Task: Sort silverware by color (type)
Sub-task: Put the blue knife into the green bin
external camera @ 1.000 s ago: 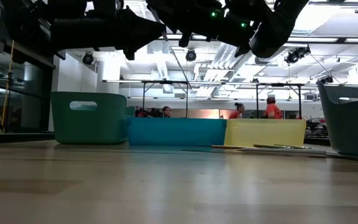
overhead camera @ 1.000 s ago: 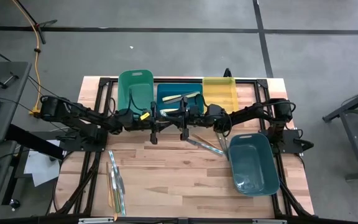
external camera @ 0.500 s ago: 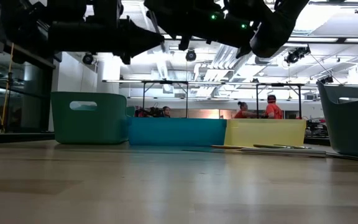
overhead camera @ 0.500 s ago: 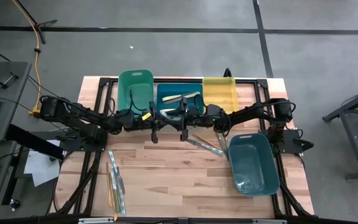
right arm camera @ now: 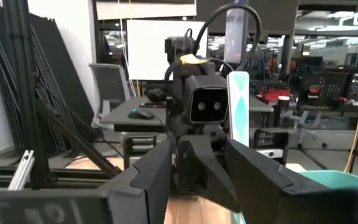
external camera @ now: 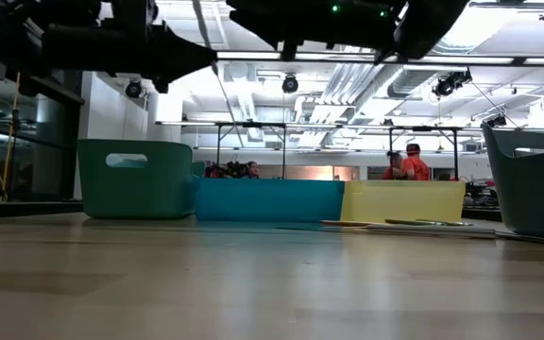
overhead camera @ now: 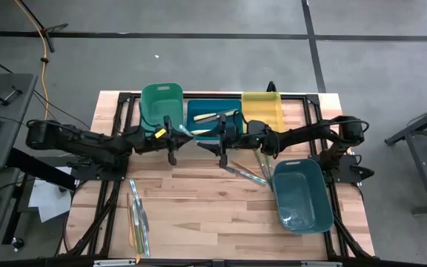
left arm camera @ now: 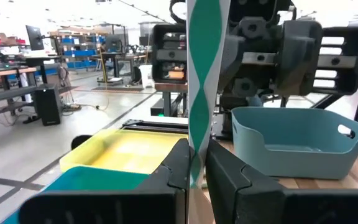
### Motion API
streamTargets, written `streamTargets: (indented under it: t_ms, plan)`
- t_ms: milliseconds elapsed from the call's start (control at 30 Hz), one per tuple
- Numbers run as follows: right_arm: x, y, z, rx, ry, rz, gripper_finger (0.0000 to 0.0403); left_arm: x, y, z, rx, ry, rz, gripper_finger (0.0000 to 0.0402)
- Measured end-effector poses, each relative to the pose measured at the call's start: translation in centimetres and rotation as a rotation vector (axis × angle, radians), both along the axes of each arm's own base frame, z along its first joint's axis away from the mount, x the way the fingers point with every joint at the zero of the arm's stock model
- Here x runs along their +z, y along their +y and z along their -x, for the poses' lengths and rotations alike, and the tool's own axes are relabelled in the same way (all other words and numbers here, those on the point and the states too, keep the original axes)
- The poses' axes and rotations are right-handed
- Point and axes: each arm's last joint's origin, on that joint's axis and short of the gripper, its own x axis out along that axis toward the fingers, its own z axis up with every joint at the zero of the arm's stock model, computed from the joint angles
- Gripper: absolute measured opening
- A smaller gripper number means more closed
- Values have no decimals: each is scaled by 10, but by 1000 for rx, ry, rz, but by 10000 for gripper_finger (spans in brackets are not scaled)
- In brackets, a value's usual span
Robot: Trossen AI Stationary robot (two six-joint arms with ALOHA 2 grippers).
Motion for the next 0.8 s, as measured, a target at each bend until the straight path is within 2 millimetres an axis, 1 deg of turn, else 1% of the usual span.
streamTargets:
  t_ms: [133,333,433,567,800]
  plan:
    - [4,3,4,-1,45,42,151,6,-1,11,0,13,1,21]
    - [9,1,15,-117,184,85,152,15,-3,27,-2,33,3,21]
    - [12,2,20,-144,234,90,152,19,-4,33,-11,28,2,21]
    - [11,6,26,-179,302,131,152,22,-5,38,-33,29,0,21]
    - [8,10,36,-328,432,166,152,22,-5,39,-43,29,-1,21]
